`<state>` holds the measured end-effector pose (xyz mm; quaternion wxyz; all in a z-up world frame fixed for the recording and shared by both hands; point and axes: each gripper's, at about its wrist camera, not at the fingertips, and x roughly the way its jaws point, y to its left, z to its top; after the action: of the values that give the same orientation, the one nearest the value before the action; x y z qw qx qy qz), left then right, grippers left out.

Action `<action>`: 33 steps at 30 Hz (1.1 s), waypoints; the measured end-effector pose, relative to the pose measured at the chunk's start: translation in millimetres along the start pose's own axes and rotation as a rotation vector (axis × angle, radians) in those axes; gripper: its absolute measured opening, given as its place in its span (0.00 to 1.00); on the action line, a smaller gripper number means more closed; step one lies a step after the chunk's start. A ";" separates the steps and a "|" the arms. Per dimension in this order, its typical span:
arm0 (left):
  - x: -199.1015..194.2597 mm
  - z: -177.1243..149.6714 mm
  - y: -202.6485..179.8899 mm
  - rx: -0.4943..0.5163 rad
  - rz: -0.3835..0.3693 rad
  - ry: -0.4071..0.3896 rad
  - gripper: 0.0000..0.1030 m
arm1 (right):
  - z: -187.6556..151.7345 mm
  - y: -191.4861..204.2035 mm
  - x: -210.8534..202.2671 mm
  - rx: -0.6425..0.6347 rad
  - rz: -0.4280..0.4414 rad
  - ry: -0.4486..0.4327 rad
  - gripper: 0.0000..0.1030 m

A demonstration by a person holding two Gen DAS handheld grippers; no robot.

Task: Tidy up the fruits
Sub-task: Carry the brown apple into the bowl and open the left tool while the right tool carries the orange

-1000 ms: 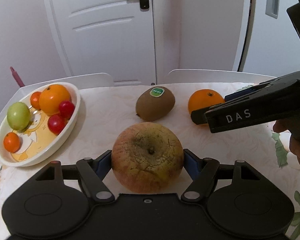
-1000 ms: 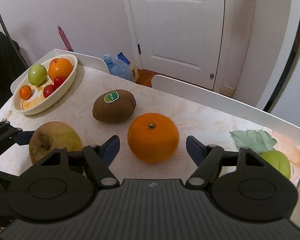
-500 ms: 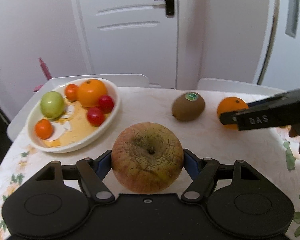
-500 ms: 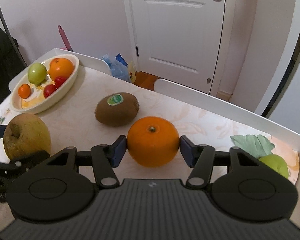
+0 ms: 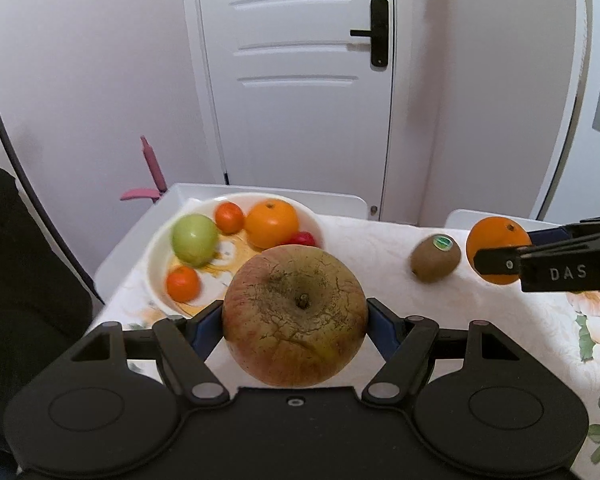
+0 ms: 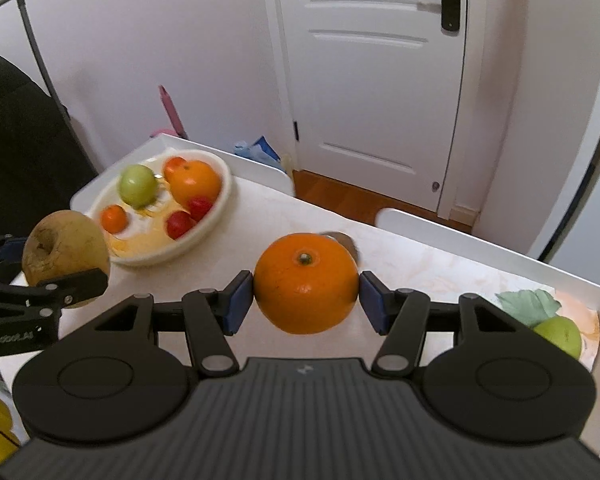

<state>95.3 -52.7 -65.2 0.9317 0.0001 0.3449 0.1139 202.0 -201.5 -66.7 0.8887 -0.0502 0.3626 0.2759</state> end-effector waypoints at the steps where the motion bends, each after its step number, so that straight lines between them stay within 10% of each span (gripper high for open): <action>1: -1.8 2.4 4.9 0.003 -0.001 -0.002 0.75 | 1.1 6.0 -1.4 0.002 0.002 -0.001 0.71; 33: 104.5 39.0 79.7 0.265 -0.193 0.044 0.75 | 27.4 88.4 46.8 0.201 -0.169 0.033 0.70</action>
<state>180.3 50.2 -96.3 0.9224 0.0873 0.3756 -0.0225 199.7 -97.9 -68.2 0.9033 0.0043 0.3974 0.1615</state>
